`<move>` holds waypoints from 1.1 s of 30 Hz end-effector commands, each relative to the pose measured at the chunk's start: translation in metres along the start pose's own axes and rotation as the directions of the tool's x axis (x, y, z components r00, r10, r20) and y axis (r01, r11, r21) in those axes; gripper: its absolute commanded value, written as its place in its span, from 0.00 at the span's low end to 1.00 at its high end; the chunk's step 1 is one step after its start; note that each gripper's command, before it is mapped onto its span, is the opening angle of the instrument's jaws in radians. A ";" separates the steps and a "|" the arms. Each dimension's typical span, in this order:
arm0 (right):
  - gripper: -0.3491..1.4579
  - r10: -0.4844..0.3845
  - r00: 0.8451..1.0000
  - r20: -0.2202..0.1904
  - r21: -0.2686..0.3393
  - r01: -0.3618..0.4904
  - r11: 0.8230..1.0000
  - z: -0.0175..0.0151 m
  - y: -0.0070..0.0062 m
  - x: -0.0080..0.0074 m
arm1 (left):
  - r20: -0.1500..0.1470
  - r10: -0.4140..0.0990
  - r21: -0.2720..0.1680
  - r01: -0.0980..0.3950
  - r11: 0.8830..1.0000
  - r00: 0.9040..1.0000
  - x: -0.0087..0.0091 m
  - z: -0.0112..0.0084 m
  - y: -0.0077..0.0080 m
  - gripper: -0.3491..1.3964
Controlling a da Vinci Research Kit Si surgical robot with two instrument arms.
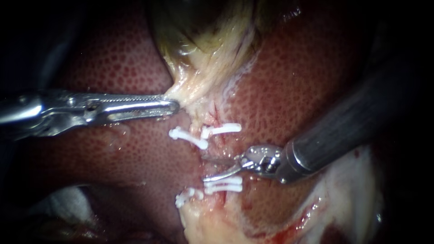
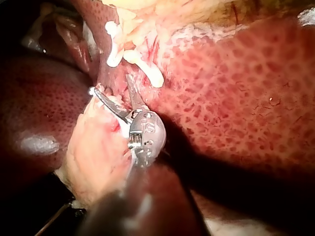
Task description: Go back from the cut right tube
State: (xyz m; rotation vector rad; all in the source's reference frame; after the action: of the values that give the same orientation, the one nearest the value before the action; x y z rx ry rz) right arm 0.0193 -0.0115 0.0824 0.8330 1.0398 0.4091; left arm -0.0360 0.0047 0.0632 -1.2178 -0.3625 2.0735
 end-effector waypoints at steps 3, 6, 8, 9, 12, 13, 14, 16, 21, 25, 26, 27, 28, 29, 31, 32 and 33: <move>0.98 -0.099 0.995 -0.004 -0.075 0.098 0.992 -0.0019 -0.0005 0.0005 | 0.000 0.000 -0.002 0.000 1.000 1.000 -0.0001 -0.0001 -0.0001 0.00; 0.98 -0.155 0.988 0.003 -0.085 0.155 0.984 -0.0045 -0.0009 0.0010 | 0.000 0.001 -0.002 -0.001 1.000 1.000 -0.0002 -0.0002 -0.0002 0.00; 0.98 -0.179 0.984 0.005 -0.103 0.178 0.979 -0.0062 -0.0011 0.0014 | 0.000 0.001 -0.003 -0.001 1.000 1.000 -0.0003 -0.0003 -0.0002 0.00; 0.98 -0.187 0.982 0.006 -0.116 0.187 0.975 -0.0074 -0.0012 0.0016 | 0.000 0.001 -0.003 -0.001 1.000 1.000 -0.0003 -0.0003 -0.0003 0.00; 0.98 -0.215 0.977 0.013 -0.145 0.215 0.966 -0.0099 -0.0015 0.0022 | 0.000 0.001 -0.004 -0.001 1.000 1.000 -0.0003 -0.0003 -0.0004 0.00; 0.98 -0.229 0.973 0.017 -0.156 0.229 0.961 -0.0109 -0.0016 0.0025 | 0.000 0.002 -0.004 -0.002 1.000 1.000 -0.0004 -0.0003 -0.0004 0.00; 0.98 -0.238 0.971 0.020 -0.166 0.238 0.957 -0.0117 -0.0017 0.0028 | 0.000 0.002 -0.004 -0.002 1.000 1.000 -0.0004 -0.0003 -0.0005 0.00; 0.98 -0.266 0.964 0.019 -0.181 0.264 0.947 -0.0132 -0.0019 0.0035 | 0.000 0.002 -0.004 -0.002 1.000 1.000 -0.0004 -0.0003 -0.0005 0.00; 0.98 -0.319 0.948 0.005 -0.218 0.313 0.925 -0.0155 -0.0027 0.0057 | 0.000 0.002 -0.004 -0.002 1.000 1.000 -0.0005 -0.0003 -0.0005 0.00; 0.98 -0.342 0.940 0.003 -0.244 0.332 0.911 -0.0163 -0.0037 0.0070 | 0.000 0.003 -0.003 -0.003 1.000 1.000 -0.0007 0.0000 -0.0005 0.00; 0.98 -0.344 0.939 0.005 -0.249 0.334 0.909 -0.0164 -0.0039 0.0072 | 0.000 0.004 -0.002 -0.004 1.000 1.000 -0.0008 0.0001 -0.0006 0.00; 0.98 -0.346 0.938 0.008 -0.253 0.336 0.907 -0.0164 -0.0041 0.0073 | -0.001 0.004 -0.001 -0.004 1.000 1.000 -0.0009 0.0003 -0.0007 0.00; 0.98 -0.347 0.938 0.010 -0.259 0.338 0.905 -0.0164 -0.0043 0.0074 | -0.001 0.005 -0.001 -0.005 1.000 1.000 -0.0011 0.0005 -0.0008 0.00; 0.98 -0.345 0.938 0.009 -0.257 0.336 0.906 -0.0164 -0.0043 0.0074 | -0.001 0.006 0.000 -0.006 1.000 1.000 -0.0013 0.0007 -0.0009 0.00; 0.98 -0.349 0.937 0.011 -0.258 0.340 0.904 -0.0164 -0.0044 0.0074 | -0.002 0.009 0.002 -0.009 1.000 1.000 -0.0018 0.0013 -0.0010 0.00; 0.98 -0.349 0.937 0.011 -0.258 0.340 0.904 -0.0164 -0.0044 0.0074 | -0.003 0.010 0.004 -0.010 1.000 1.000 -0.0021 0.0017 -0.0011 0.00; 0.98 -0.349 0.937 0.011 -0.258 0.340 0.904 -0.0165 -0.0044 0.0073 | 0.000 0.011 0.006 -0.011 1.000 1.000 -0.0023 0.0020 -0.0012 0.00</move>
State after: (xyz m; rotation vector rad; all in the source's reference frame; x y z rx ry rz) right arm 0.0079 -0.0028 0.0705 0.3982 1.1156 0.2497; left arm -0.0366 0.0041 0.0666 -1.2215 -0.3520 2.0832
